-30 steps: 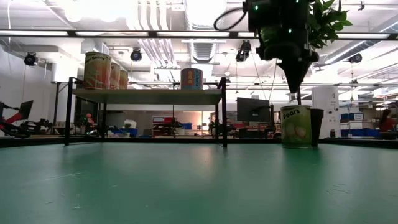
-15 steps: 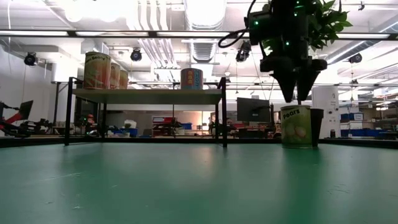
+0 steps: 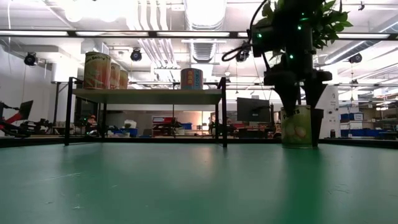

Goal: Pick and place cans onto a shelf
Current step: Put the top right light green can on the shelf

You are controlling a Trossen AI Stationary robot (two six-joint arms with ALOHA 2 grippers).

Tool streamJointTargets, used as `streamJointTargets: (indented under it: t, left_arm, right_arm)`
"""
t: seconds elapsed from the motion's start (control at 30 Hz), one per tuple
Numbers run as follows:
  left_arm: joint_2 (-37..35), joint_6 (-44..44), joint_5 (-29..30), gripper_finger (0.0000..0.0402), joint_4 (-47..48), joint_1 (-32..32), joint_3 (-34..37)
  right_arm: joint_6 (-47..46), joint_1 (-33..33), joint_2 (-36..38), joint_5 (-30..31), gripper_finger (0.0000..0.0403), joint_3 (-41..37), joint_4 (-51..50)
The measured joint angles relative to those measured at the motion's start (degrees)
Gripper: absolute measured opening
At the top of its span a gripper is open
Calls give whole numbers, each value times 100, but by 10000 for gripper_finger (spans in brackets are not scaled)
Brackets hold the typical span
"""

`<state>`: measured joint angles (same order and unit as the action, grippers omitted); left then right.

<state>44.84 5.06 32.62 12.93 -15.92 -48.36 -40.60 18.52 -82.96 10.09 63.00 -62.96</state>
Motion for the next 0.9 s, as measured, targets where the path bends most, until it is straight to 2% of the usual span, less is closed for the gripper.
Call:
streamJointTargets:
  t: [0.23, 0.53, 0.67, 0.8, 0.9]
  left_arm:
    - [0, 0, 2, 0, -1, 0, 0]
    - [4, 2, 4, 0, -7, 2, 2]
    - [4, 2, 4, 0, -7, 0, 2]
    - [4, 3, 4, 0, -7, 0, 2]
    - [4, 41, 4, 0, -5, 0, 2]
  right_arm:
    - [75, -13, -4, -1, 374, -276, 410]
    - [227, -28, -4, -7, 285, -215, 477]
    - [266, -116, -2, -48, 286, -112, 467]
    - [338, -287, 0, -507, 309, 138, 309]
    - [409, -530, 0, -795, 312, 442, 84]
